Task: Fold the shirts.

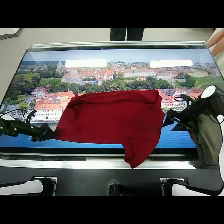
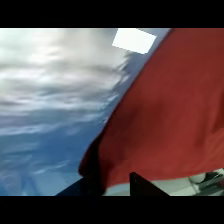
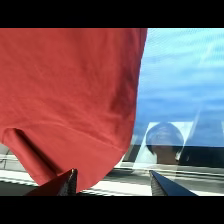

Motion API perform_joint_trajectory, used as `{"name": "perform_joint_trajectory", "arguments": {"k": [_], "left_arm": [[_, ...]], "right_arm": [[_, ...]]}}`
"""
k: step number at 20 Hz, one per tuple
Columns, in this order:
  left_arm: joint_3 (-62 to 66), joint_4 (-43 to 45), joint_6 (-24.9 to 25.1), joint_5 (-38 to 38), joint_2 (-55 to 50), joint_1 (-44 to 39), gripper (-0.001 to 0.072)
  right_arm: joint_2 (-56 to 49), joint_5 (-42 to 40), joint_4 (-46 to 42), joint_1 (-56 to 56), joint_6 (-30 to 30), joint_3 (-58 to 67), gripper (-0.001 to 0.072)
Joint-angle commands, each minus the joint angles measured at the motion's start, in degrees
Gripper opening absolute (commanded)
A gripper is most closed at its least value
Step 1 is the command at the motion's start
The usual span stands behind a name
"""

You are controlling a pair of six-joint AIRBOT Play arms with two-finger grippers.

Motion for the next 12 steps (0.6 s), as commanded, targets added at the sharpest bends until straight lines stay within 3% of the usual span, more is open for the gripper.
{"name": "perform_joint_trajectory", "arguments": {"k": [1, 3, 4, 8, 9, 12], "left_arm": [[-0.94, -1.14, 0.87, 4.57, -0.22, -0.74, 0.0137], [-0.94, -1.31, 1.01, 4.11, -0.20, -0.92, 0.0045], [-0.92, -1.53, 1.20, 3.89, -0.17, -0.92, 0.0033], [-0.92, -1.95, 1.55, 3.06, 0.07, -0.92, 0.0033], [-0.92, -1.95, 1.60, 2.69, 0.33, -0.90, 0.0033], [-0.92, -1.95, 2.36, 2.23, 1.66, -0.92, 0.0033]], "right_arm": [[1.60, -1.27, 0.00, 0.02, -1.25, -3.39, 0.0530], [3.89, -4.33, 0.17, 0.02, -1.22, -8.72, 0.0530], [5.01, -6.36, 1.18, 0.02, -1.25, -11.96, 0.0530], [5.90, -16.57, 9.64, 0.02, -4.42, -21.75, 0.0528], [5.88, -19.32, 10.56, 0.02, -4.37, -23.19, 0.0497], [5.18, -23.82, 11.19, 0.02, -3.69, -25.33, 0.0491]]}}
